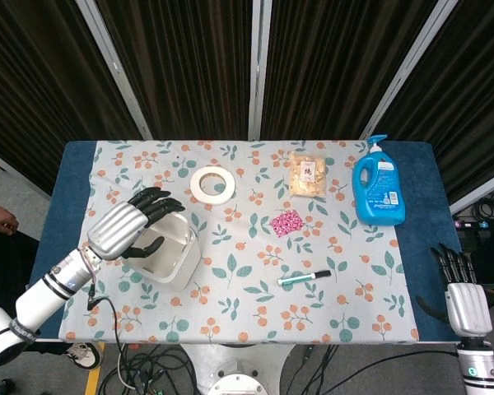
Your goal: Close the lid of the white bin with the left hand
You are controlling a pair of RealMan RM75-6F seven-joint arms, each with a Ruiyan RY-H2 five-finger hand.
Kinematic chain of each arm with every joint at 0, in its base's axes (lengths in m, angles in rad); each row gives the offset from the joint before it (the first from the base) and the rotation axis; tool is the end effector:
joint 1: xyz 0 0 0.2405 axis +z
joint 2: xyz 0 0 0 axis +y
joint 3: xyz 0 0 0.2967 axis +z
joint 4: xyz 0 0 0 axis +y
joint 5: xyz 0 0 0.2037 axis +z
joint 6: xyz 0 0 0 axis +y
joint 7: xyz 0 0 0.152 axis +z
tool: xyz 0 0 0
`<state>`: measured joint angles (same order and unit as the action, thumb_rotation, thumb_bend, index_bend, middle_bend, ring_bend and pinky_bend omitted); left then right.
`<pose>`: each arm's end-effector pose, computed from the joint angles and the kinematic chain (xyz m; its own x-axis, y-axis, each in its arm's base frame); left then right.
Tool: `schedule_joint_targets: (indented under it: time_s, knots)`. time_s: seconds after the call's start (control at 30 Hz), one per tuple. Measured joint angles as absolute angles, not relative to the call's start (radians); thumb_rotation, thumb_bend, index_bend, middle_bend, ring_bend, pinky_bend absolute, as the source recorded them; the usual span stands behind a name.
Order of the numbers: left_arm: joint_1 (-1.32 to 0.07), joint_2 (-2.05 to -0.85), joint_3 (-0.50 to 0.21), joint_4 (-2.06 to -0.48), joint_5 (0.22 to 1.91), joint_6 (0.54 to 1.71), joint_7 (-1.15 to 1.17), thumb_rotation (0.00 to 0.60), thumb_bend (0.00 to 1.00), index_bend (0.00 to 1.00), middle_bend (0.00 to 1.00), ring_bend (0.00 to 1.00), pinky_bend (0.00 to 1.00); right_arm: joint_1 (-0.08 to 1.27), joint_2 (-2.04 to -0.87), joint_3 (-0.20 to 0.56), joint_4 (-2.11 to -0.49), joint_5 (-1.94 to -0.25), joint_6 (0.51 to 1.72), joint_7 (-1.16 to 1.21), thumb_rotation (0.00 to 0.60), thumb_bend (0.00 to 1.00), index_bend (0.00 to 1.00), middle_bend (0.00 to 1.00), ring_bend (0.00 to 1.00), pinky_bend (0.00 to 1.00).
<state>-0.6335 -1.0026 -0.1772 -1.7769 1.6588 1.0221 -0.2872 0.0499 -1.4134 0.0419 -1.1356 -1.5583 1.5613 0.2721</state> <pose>-0.1581 0.3340 0.1543 0.3153 0.2428 0.9174 0.7920 -0.6000 -0.1134 -0.3997 -0.1798 0.1244 0.3127 0.0512 0.9485 -0.9490 -0.0260 0.3142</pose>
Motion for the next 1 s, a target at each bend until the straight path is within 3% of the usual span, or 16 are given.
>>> schedule_joint_targets:
  time_s: [0.27,0.4,1.0]
  knots:
    - [-0.633,-0.962,-0.153,-1.848,1.620,1.005,-0.182,0.600,0.51,0.18,0.24,0.07,0.09,0.049,-1.422,0.043,-1.117,-1.562,1.569,0.290,0.600,0.07,0.00,0.00,0.00,0.00]
    - [-0.616,-0.932,-0.139,-1.888,1.615,1.023,-0.149,0.600,0.51,0.19,0.30,0.07,0.09,0.050,-1.427,0.041,-1.110,-1.563,1.567,0.294,0.600,0.07,0.00,0.00,0.00,0.00]
    - [-0.526,-0.935,-0.042,-1.925,1.653,1.103,-0.057,0.600,0.51,0.19,0.31,0.07,0.09,0.055,-1.435,0.032,-1.115,-1.570,1.555,0.276,0.600,0.07,0.00,0.00,0.00,0.00]
